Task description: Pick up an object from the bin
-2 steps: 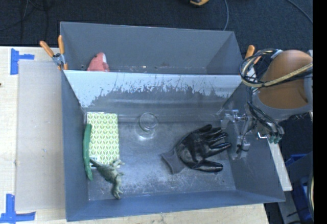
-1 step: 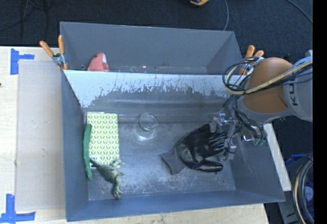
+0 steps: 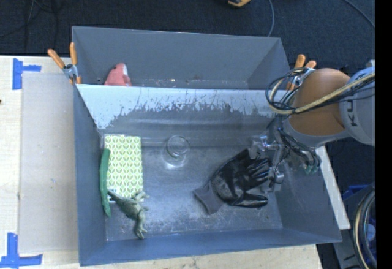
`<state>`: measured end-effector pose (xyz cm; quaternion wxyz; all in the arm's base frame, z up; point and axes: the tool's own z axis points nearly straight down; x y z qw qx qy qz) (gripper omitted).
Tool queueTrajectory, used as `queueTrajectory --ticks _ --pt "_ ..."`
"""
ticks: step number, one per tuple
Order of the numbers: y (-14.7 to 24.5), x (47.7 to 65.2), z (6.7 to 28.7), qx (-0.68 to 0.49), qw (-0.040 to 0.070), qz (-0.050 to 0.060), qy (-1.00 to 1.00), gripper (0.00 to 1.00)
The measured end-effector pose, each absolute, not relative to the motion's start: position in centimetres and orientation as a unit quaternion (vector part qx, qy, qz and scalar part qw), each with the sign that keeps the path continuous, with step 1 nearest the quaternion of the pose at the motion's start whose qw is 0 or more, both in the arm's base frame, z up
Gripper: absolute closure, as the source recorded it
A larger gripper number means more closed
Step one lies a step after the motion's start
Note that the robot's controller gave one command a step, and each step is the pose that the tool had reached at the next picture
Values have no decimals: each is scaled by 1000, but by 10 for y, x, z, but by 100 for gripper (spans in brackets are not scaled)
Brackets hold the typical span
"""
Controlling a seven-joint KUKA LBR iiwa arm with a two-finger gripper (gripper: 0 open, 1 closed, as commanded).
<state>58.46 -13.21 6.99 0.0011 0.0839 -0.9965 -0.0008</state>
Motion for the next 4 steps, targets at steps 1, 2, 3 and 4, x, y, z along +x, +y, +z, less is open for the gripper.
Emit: queueTrajectory --ticks 1,2,3,4 --pt "-134 584 69 58 1 -2 -998 0" --pt "-131 585 70 84 1 -1 -997 100" --pt "-131 585 70 84 1 -1 -996 100" --pt "-130 584 79 84 3 -2 -996 100"
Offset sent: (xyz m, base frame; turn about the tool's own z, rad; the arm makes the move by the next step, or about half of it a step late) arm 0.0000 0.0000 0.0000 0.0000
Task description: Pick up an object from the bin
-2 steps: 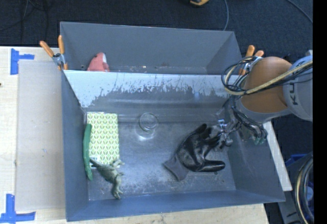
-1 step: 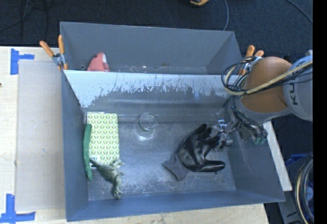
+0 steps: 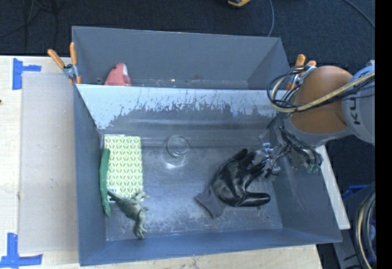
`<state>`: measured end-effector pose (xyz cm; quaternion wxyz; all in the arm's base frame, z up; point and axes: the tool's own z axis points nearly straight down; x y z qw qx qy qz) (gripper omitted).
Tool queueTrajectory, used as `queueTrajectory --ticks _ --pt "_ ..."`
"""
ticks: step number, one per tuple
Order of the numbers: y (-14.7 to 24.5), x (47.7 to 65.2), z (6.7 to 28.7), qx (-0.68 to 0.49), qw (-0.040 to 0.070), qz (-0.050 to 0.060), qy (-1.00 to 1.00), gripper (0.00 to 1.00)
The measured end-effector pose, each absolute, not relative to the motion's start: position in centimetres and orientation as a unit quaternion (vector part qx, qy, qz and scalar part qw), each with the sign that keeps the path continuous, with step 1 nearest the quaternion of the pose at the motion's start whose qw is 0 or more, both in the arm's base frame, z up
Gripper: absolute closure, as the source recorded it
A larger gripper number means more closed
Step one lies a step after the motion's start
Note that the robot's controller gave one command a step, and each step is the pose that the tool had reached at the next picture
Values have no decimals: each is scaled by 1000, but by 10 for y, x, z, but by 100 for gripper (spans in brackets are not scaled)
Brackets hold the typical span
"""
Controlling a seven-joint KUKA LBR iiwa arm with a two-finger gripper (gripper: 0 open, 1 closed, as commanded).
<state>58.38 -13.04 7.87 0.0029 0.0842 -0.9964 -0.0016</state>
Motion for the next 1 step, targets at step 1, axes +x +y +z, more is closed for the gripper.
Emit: queueTrajectory --ticks 1 --pt "-130 583 104 84 5 -3 -996 100"
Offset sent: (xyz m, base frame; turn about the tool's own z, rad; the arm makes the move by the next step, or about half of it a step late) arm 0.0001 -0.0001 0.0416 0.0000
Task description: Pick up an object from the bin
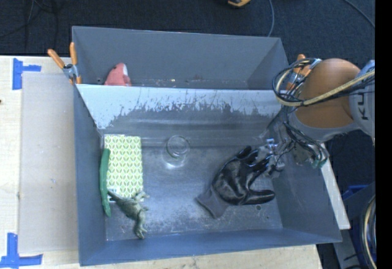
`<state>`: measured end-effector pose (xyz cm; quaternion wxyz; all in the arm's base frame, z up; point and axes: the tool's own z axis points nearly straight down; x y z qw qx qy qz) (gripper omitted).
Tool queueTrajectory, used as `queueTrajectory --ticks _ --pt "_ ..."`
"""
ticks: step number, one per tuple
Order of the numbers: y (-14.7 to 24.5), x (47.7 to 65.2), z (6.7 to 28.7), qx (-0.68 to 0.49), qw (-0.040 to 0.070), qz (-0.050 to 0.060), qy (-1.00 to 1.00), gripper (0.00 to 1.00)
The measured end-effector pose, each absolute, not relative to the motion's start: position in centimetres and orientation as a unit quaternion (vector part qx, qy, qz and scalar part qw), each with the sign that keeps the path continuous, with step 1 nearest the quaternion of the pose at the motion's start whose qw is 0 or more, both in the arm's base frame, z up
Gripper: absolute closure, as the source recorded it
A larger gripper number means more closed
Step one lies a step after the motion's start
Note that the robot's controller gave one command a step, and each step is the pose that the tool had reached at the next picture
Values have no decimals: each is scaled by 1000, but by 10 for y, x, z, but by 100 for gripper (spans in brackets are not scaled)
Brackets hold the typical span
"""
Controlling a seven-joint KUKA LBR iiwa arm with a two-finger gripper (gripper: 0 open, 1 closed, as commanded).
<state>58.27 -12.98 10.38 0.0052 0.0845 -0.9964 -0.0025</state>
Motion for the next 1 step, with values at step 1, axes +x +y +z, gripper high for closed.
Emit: queueTrajectory --ticks 1 --pt "-130 584 127 85 2 -1 -996 100"
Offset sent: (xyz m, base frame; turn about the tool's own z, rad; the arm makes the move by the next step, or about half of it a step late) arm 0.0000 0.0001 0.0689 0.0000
